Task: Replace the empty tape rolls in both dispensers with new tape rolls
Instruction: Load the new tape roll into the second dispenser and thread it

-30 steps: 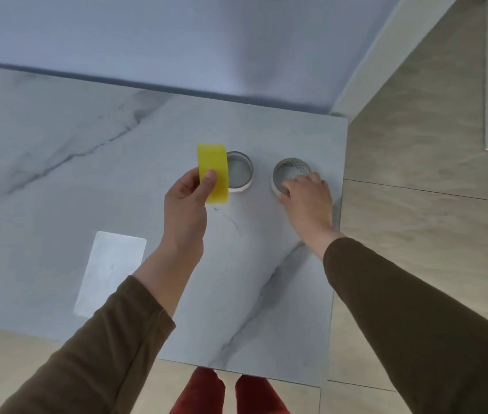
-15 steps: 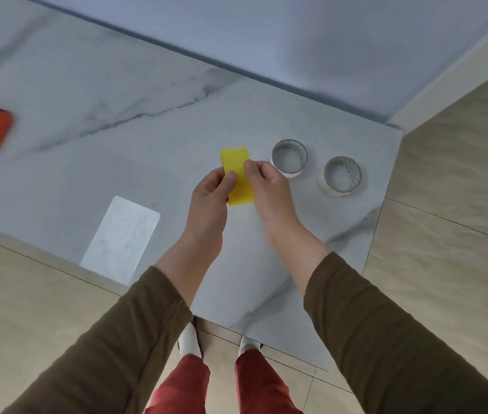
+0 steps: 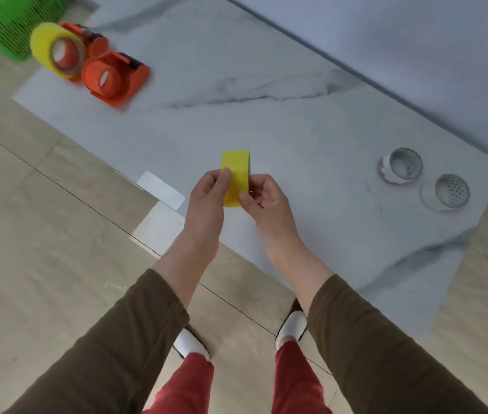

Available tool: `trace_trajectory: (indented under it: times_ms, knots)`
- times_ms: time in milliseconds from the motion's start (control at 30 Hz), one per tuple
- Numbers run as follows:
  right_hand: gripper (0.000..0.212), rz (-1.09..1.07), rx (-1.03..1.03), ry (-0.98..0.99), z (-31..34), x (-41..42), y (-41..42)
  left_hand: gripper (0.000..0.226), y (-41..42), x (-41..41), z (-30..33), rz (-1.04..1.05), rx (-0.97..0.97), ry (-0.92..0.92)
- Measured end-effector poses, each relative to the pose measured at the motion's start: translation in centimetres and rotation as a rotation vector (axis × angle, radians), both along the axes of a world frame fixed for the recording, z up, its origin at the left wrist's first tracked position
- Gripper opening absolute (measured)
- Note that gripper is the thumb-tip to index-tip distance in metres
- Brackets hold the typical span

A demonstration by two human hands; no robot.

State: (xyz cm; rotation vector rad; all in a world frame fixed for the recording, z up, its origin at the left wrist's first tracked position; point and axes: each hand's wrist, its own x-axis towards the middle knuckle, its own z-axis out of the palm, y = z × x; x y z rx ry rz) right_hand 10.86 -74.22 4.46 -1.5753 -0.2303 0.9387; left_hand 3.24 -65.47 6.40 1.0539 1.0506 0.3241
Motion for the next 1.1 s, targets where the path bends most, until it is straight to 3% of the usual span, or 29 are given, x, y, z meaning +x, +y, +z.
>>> trace_trajectory:
  times_ms: [300,433,600,733,900,1100]
  knots:
    - [0.022,0.001,-0.050,0.188,1.2,-10.7,11.6,0.017,10.8,-12.0,-0.6,-0.065,0.063,0.001]
    - [0.018,0.017,-0.063,0.126,0.8,-12.3,16.5,0.022,14.4,-14.6,-1.0,-0.082,0.083,0.003]
    - [0.020,0.089,-0.021,0.071,-0.2,-13.3,21.4,0.013,20.2,-15.4,-0.4,-0.013,0.033,-0.035]
    - [0.036,0.146,0.017,0.105,-0.3,-13.8,25.8,0.027,25.9,-14.7,-0.4,0.054,0.058,-0.026]
    - [0.017,0.065,0.021,0.154,0.5,-13.3,32.7,0.009,31.0,-15.3,-0.6,-0.011,0.136,-0.016]
    - [0.021,0.030,0.001,0.145,0.7,-13.5,39.7,0.012,37.3,-16.0,-0.4,-0.007,0.077,-0.028]
